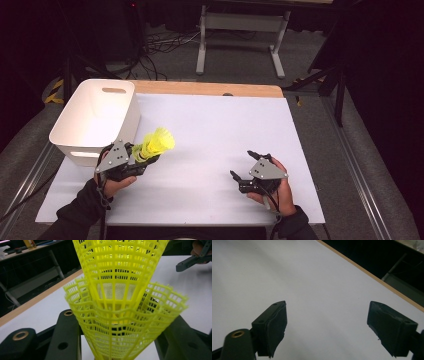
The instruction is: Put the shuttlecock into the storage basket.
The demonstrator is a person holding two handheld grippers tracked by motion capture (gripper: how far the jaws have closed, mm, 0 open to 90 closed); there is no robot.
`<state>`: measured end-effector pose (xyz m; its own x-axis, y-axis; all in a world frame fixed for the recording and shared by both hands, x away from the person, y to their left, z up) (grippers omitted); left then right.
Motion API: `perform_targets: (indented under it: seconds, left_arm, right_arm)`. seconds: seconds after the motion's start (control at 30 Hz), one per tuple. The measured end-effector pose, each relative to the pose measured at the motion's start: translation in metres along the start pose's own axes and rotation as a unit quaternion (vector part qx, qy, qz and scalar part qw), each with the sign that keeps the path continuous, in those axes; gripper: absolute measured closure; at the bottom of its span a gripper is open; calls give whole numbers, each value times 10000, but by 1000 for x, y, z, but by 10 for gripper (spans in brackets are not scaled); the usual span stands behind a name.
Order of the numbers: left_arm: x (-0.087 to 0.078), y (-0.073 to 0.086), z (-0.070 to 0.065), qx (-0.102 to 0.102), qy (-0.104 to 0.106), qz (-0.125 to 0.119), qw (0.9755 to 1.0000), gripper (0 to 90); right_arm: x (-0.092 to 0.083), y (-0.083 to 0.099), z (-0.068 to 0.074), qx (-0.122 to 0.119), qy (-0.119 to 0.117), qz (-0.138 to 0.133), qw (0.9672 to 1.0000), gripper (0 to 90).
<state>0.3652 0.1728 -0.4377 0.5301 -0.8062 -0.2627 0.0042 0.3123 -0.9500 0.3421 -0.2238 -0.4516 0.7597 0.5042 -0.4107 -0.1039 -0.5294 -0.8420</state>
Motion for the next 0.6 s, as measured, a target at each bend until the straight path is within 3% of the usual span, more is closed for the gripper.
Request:
perform_targets:
  seconds: [0.6]
  left_arm:
    - [-13,-6,6,2,-167,-115,9998,562]
  right_arm:
    - [2,1,1,-1,-36,40,10000,167]
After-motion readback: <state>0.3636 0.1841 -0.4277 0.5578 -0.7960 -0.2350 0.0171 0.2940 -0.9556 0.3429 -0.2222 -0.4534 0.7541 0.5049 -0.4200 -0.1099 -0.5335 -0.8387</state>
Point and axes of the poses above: each handheld gripper's, and its own axes: x roughly forward along the jaws, y roughly out of its underside, z roughly to its left, the point moved 2 cm from there along x, roughly forward along the jaws, and after that the axes turned 2 degrees about y, right-handed, at the moved point
